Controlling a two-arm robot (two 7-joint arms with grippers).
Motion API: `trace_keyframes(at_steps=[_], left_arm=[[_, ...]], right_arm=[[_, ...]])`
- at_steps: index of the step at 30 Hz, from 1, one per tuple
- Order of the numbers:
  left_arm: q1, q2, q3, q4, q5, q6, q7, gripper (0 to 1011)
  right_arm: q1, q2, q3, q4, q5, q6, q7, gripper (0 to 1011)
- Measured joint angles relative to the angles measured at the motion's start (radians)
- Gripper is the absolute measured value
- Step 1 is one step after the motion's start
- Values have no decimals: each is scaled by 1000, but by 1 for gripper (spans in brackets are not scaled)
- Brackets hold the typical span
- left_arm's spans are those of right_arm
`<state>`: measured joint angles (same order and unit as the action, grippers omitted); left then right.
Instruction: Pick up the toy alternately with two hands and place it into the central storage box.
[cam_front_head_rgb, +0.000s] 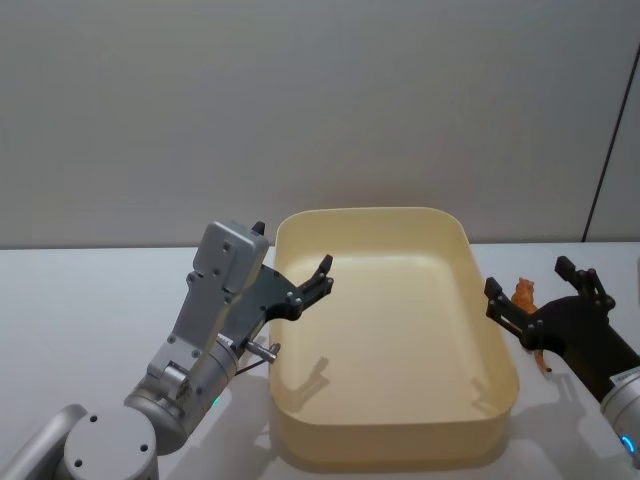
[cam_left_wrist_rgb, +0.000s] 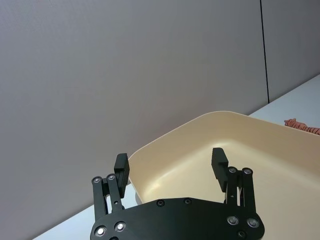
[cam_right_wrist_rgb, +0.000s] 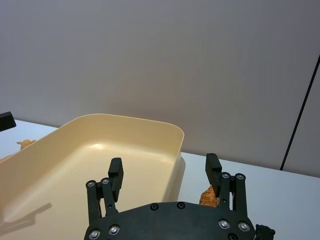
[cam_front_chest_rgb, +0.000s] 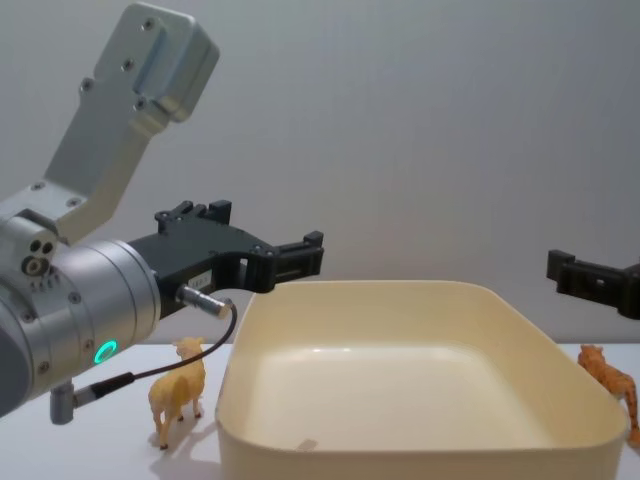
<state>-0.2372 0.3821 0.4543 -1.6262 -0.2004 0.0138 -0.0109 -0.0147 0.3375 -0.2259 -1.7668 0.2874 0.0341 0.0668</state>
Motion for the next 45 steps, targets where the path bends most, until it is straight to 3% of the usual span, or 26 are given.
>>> trace_keyframes(at_steps=[11,20,37,45], left_arm=[[0,0,0,0,0,0,0,1001],[0,0,0,0,0,0,0,1001],[0,0,0,0,0,0,0,1001],[0,0,0,0,0,0,0,1001]], right_arm=[[-1,4,3,1,-4,-3,0,1001],[-22,28,21,-11,-23,-8,-28,1001],[-182,113,77,-73,-15,7,-161,1001],[-216,130,95,-58,-4,7,-178,1001]])
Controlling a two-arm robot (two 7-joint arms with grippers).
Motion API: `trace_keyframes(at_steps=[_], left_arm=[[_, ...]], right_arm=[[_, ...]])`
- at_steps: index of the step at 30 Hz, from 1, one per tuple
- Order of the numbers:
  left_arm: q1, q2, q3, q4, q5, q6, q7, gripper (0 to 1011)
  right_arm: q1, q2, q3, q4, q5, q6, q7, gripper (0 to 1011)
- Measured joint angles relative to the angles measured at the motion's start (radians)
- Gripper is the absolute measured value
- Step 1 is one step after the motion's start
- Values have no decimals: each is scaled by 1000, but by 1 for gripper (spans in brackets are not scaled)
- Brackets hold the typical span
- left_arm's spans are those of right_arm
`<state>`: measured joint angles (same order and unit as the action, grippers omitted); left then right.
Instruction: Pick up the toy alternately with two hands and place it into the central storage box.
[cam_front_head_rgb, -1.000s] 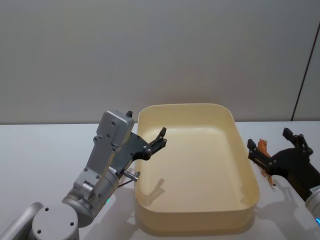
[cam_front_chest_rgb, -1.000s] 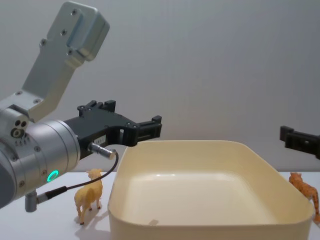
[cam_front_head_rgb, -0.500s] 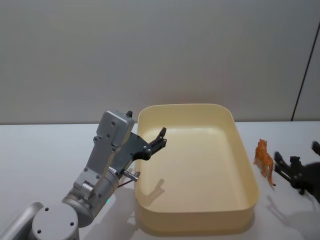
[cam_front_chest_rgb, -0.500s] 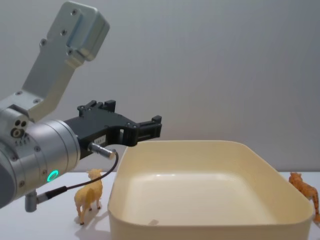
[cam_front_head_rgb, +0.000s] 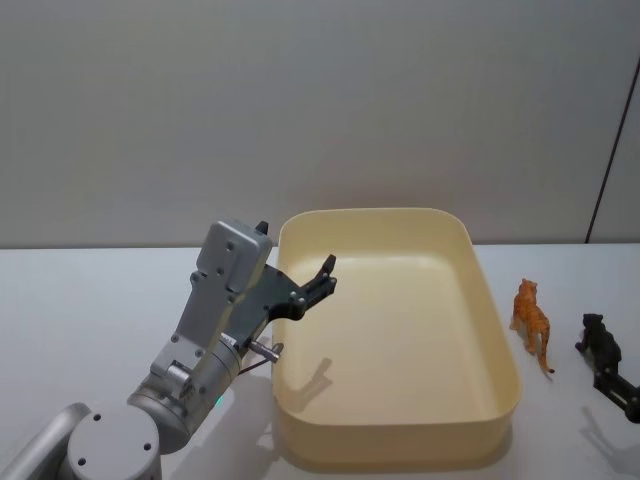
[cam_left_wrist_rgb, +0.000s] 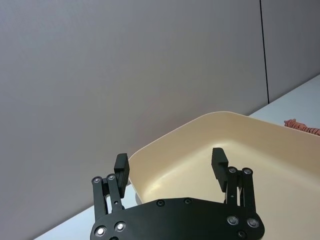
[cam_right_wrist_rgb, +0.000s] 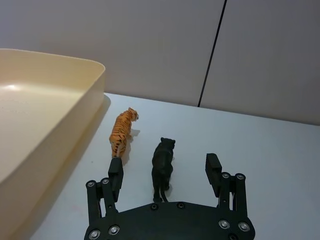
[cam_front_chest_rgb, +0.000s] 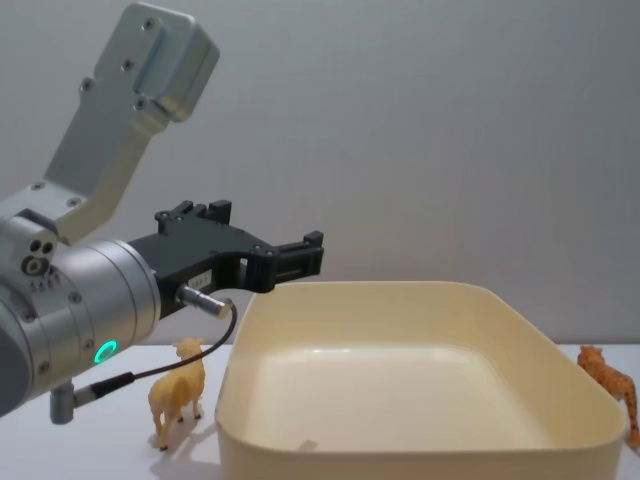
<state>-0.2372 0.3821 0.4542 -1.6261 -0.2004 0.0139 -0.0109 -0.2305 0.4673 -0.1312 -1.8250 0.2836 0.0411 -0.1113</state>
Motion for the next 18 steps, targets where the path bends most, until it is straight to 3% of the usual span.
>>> trace_keyframes(at_steps=[7,18], left_arm=[[0,0,0,0,0,0,0,1001],[0,0,0,0,0,0,0,1001]], right_arm=[[30,-9,3,42,-2,15,17,1001],[137,-61,-12,162,-27,46,61,1001]])
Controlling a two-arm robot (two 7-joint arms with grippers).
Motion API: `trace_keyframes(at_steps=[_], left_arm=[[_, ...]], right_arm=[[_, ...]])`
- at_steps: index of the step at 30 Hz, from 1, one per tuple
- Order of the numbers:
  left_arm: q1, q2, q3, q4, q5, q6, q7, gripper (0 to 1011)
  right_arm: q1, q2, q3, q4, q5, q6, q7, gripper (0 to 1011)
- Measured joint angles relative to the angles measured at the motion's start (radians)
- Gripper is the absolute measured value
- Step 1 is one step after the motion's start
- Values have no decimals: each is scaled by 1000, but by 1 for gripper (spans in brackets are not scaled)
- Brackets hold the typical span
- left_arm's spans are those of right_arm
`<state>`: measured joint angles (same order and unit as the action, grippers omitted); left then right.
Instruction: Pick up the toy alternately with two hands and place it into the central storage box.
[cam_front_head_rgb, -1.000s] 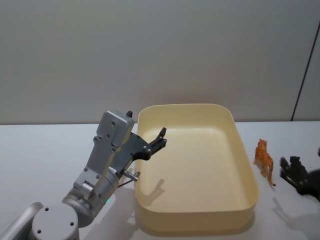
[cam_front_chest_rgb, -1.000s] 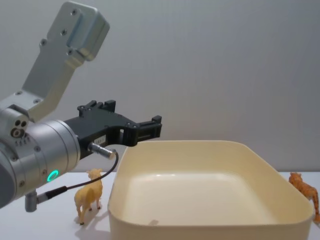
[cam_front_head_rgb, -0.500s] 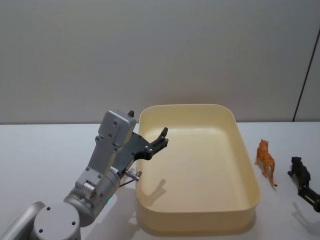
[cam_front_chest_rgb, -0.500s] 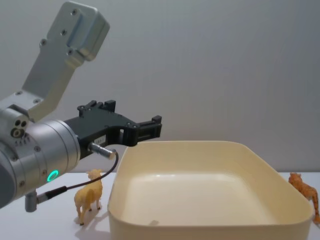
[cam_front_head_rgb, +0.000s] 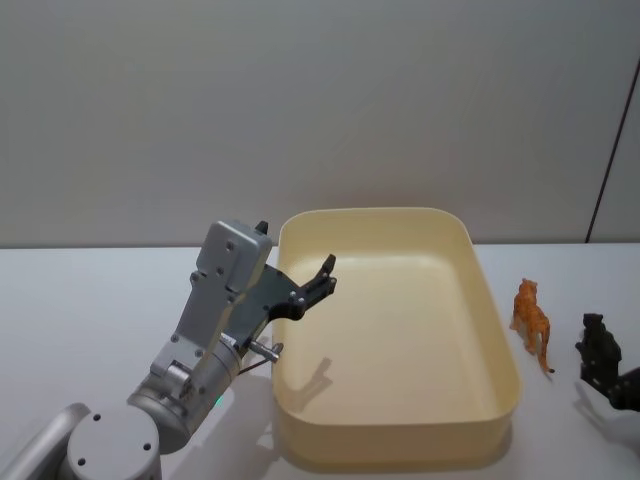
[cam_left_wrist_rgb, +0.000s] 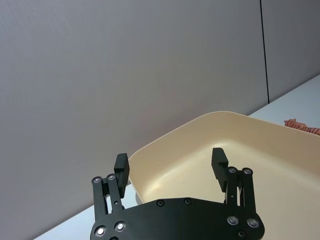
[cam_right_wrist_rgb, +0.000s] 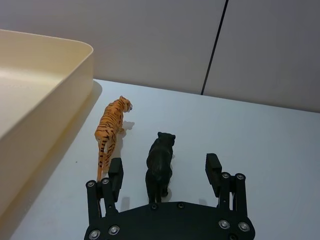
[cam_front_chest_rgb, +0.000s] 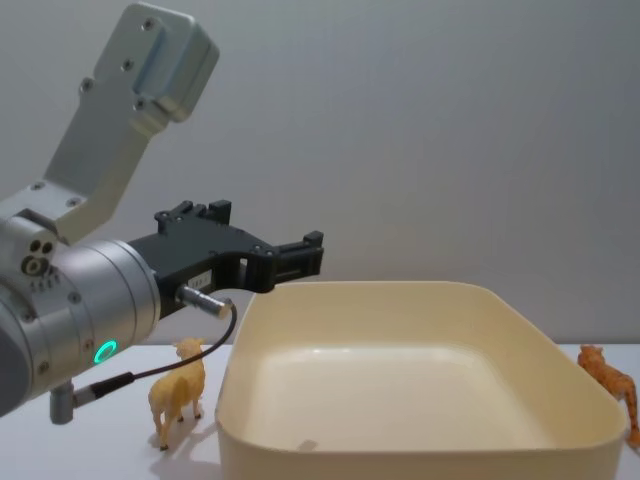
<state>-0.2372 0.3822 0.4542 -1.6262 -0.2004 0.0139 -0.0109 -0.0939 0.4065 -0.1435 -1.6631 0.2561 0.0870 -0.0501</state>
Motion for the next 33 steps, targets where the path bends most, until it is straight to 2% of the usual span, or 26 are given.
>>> trace_keyframes(at_steps=[15,24,33], left_arm=[[0,0,0,0,0,0,0,1001],[0,0,0,0,0,0,0,1001],[0,0,0,0,0,0,0,1001]], right_arm=[[116,-68,-28,150,-30,28,33,996],[151,-90,-37,196,-39,35,43,780],[168,-100,-41,218,-44,39,48,486]])
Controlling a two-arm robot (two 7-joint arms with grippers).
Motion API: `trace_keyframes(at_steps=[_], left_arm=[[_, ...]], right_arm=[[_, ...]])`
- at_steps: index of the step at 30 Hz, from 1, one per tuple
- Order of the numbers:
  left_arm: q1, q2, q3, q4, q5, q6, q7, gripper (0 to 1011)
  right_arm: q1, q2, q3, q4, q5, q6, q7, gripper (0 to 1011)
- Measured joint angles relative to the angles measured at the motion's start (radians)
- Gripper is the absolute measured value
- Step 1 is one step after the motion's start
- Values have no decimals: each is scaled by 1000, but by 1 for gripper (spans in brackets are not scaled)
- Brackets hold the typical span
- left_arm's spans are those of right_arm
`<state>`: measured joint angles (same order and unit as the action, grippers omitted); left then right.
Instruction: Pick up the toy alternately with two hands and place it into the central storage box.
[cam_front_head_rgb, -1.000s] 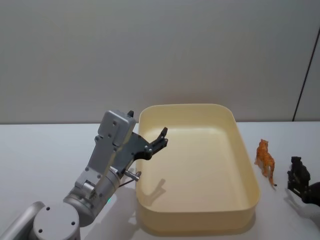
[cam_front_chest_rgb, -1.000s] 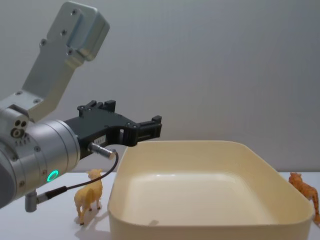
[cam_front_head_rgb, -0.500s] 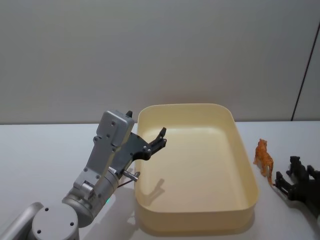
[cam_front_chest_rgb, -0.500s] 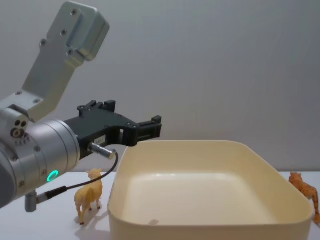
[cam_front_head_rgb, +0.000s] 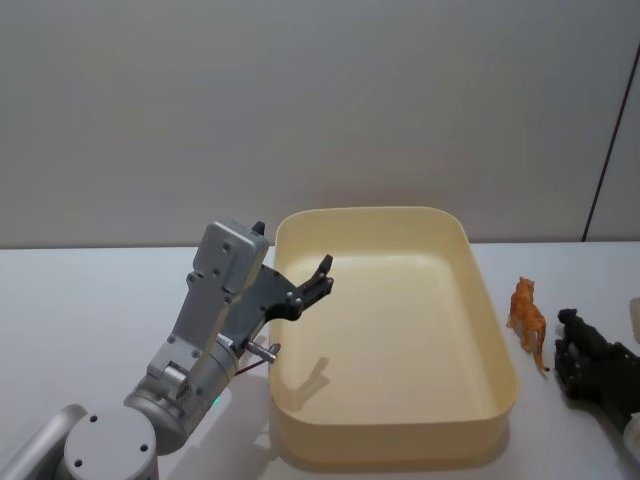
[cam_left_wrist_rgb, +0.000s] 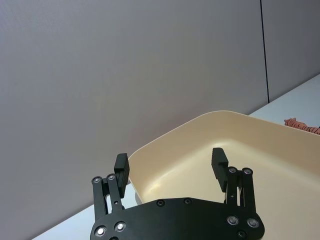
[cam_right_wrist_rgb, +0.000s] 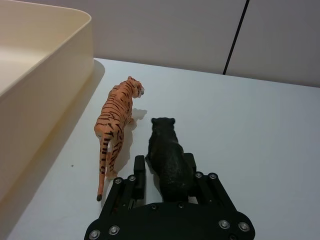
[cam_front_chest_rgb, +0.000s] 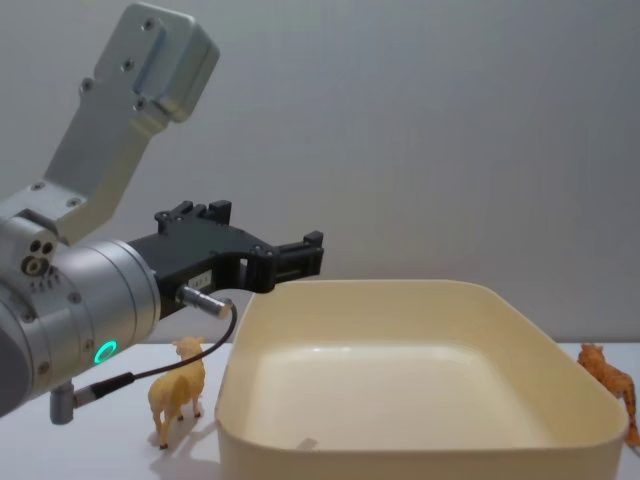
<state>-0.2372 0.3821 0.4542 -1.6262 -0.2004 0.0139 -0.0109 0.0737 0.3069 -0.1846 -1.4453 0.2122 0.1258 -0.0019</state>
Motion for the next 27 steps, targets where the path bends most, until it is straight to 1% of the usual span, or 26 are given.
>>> trace_keyframes(at_steps=[1,2,4,5,7,9,14,19,24,27], left_arm=[[0,0,0,0,0,0,0,1001],[0,0,0,0,0,0,0,1001],[0,0,0,0,0,0,0,1002],[0,0,0,0,0,0,0,1001],[0,0,0,0,0,0,0,1001],[0,0,0,0,0,0,0,1001],[0,0,0,0,0,0,0,1001],[0,0,0,0,0,0,0,1001],[0,0,0,0,0,0,0,1002],[0,0,0,0,0,0,0,1001]], right_arm=[[2,-1,-1,3,0,0,1,425],[3,-2,-1,3,-1,1,1,425],[4,-2,-1,5,-1,1,1,387],[5,-3,-1,6,-1,1,1,342],[6,-3,-1,7,-2,1,2,318],[5,-4,-1,7,-2,0,2,262],[0,-2,1,-2,-4,-11,-4,228],[-9,5,9,-27,-12,-36,-18,228],[-14,14,18,-61,-21,-57,-25,228],[-15,22,25,-92,-29,-74,-20,228]])
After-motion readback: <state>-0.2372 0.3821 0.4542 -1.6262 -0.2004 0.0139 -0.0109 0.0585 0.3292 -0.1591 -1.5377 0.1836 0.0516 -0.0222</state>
